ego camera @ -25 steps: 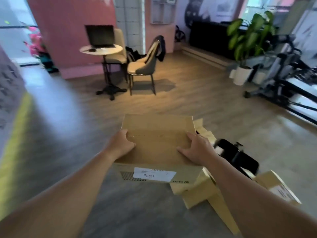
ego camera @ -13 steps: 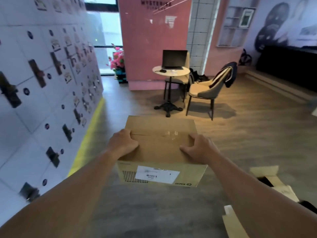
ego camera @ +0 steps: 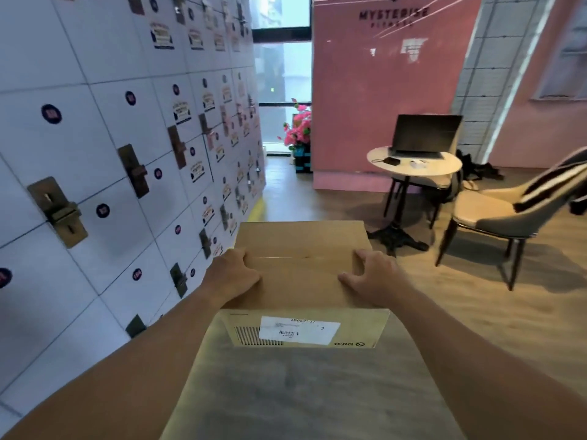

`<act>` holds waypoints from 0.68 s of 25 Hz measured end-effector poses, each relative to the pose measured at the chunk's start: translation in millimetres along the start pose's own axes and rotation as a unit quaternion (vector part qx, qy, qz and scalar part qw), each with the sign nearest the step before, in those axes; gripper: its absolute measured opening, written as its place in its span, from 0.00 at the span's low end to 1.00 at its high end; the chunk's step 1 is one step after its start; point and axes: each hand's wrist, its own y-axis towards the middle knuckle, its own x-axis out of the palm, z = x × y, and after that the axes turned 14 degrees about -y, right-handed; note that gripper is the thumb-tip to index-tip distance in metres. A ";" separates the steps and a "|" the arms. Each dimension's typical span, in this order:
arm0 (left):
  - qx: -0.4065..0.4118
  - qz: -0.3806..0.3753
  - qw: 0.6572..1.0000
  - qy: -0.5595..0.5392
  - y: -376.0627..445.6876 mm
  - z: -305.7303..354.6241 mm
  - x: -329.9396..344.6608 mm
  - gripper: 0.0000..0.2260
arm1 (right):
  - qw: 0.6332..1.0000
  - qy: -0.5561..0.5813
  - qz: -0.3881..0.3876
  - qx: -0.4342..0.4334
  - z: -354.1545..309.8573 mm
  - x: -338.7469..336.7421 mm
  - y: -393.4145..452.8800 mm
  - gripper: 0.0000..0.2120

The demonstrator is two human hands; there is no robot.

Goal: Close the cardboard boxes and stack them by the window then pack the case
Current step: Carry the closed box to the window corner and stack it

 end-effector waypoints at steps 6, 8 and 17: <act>-0.024 0.020 0.999 -0.010 184.7 -27.3 2.3 0.09 | 0.998 -0.036 -0.018 -0.051 -19.8 38.2 201.4 0.26; -0.015 0.023 1.000 -0.013 254.7 -37.4 4.4 0.09 | 0.998 -0.040 -0.018 -0.052 -25.5 53.8 268.6 0.28; 0.008 0.003 0.999 -0.037 580.3 -37.7 20.7 0.19 | 0.999 -0.041 -0.034 0.003 -33.5 89.5 571.8 0.35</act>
